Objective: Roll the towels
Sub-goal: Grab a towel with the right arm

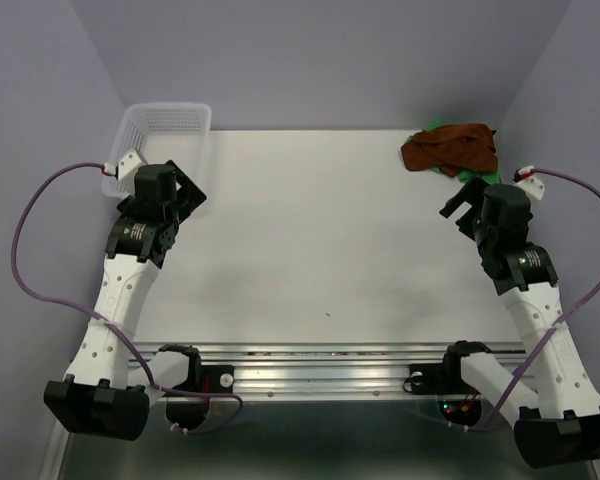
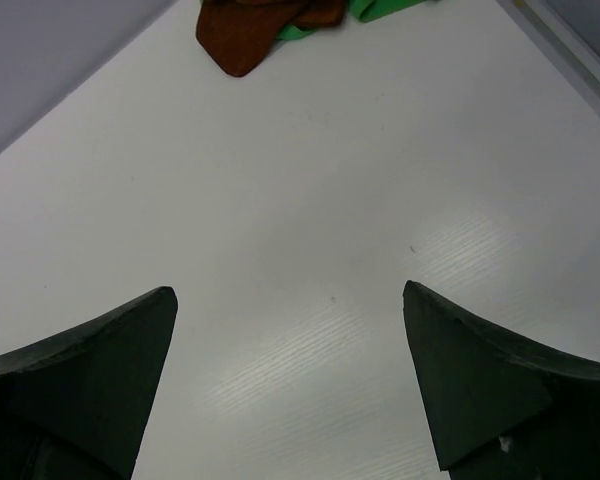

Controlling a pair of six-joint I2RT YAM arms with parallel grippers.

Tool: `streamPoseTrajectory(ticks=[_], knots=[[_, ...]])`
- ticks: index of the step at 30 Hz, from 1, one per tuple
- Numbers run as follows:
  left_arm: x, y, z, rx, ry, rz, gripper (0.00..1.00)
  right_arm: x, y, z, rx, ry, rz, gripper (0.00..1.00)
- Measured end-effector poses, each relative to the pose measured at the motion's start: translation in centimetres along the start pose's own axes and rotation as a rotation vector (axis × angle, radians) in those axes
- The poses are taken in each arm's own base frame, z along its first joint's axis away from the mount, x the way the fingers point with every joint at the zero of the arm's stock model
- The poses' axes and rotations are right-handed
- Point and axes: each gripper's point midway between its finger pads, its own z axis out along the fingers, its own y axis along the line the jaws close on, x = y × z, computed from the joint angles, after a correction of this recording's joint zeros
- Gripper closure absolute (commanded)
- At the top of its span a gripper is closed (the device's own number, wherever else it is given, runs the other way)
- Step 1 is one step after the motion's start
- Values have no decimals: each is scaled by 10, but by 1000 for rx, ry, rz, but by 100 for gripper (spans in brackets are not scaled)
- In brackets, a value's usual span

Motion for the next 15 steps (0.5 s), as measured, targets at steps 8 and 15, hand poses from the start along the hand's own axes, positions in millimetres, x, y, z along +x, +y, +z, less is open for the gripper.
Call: streamPoseTrajectory(ticks=[8,15], knots=[[8,1,4,5,14,-6,1,2,17,27,-20,33,-88,0],[14,-10,19,25,37,-14,1,5,46,105,55,132,-175,0]])
